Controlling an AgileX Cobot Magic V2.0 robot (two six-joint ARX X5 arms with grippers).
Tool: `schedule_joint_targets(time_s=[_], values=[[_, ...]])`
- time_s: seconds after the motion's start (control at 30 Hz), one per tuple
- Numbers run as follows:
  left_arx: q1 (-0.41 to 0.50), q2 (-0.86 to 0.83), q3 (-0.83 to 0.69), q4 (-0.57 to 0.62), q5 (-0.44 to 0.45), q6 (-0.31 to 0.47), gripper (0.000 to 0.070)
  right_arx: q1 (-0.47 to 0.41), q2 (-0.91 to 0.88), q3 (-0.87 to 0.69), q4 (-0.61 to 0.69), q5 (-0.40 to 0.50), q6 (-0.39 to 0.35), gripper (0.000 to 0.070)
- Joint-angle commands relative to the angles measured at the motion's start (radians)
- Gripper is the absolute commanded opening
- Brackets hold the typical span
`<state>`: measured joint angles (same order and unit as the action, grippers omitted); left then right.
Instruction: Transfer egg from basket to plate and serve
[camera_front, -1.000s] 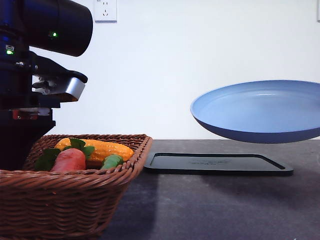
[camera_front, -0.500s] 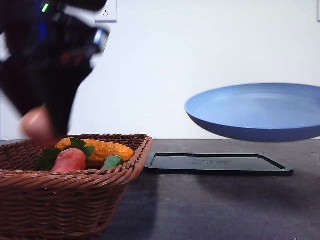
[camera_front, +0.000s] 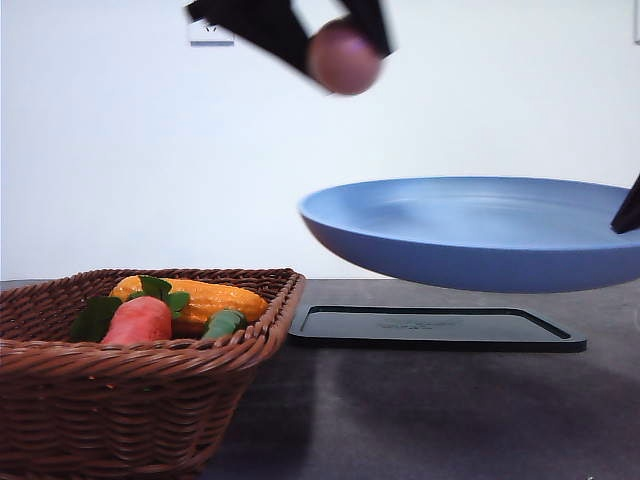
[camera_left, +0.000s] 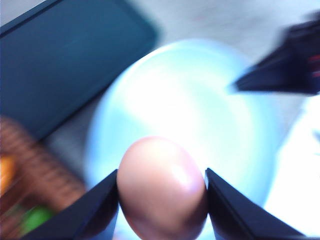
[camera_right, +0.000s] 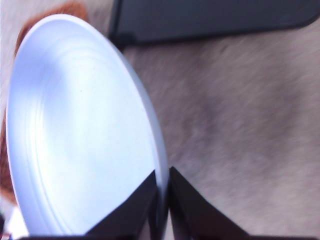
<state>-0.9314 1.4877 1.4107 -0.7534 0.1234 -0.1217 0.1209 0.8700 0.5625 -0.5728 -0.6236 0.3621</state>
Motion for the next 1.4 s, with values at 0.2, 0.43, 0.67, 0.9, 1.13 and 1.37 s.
schedule_joint_targets(time_s=[0.2,0.43,0.67,0.9,1.13,1.37], values=[[-0.127,0.125,0.017,0.036,0.004,0.024,0.0150,0.058,0.005,0.018,0.004,-0.008,0.027,0.0000],[-0.154,0.205,0.017,0.036,0.003,0.035,0.0151,0.075,0.005,0.018,-0.026,-0.008,0.030,0.0000],[-0.154,0.233,0.017,0.036,0.003,0.039,0.0151,0.075,0.005,0.018,-0.035,-0.011,0.030,0.0000],[-0.153,0.234,0.017,0.043,0.003,0.071,0.0152,0.075,0.005,0.018,-0.035,-0.035,0.030,0.0000],[-0.153,0.234,0.017,0.072,0.002,0.091,0.0160,0.075,0.005,0.018,-0.041,-0.042,0.030,0.0000],[-0.153,0.241,0.017,0.072,0.001,0.091,0.0193,0.074,0.005,0.018,-0.042,-0.056,0.027,0.0000]])
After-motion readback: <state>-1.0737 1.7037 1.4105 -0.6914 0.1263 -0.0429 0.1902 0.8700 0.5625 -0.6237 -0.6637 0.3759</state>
